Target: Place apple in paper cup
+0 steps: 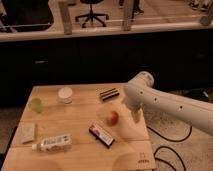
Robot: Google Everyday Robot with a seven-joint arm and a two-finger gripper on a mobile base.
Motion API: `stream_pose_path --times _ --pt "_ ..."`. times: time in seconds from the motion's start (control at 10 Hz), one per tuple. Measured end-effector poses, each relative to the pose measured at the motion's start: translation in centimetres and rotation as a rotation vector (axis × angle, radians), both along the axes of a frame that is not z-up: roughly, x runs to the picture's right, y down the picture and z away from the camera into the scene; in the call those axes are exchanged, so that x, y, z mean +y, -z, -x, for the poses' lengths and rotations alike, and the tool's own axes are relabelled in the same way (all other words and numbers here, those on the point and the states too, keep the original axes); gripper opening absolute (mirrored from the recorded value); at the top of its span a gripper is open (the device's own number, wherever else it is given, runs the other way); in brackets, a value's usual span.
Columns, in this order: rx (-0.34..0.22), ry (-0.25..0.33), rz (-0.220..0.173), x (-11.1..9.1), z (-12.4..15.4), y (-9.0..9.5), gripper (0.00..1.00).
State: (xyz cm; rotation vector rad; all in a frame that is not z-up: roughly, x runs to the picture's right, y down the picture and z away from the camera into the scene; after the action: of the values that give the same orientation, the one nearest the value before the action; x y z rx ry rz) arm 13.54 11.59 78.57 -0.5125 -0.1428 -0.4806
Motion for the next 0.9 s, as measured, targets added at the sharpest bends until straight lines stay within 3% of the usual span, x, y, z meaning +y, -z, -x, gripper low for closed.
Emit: stream_pose_path --times 0.9 --pt "-0.127 0.131 0.019 1.3 2.3 -2.2 0.80"
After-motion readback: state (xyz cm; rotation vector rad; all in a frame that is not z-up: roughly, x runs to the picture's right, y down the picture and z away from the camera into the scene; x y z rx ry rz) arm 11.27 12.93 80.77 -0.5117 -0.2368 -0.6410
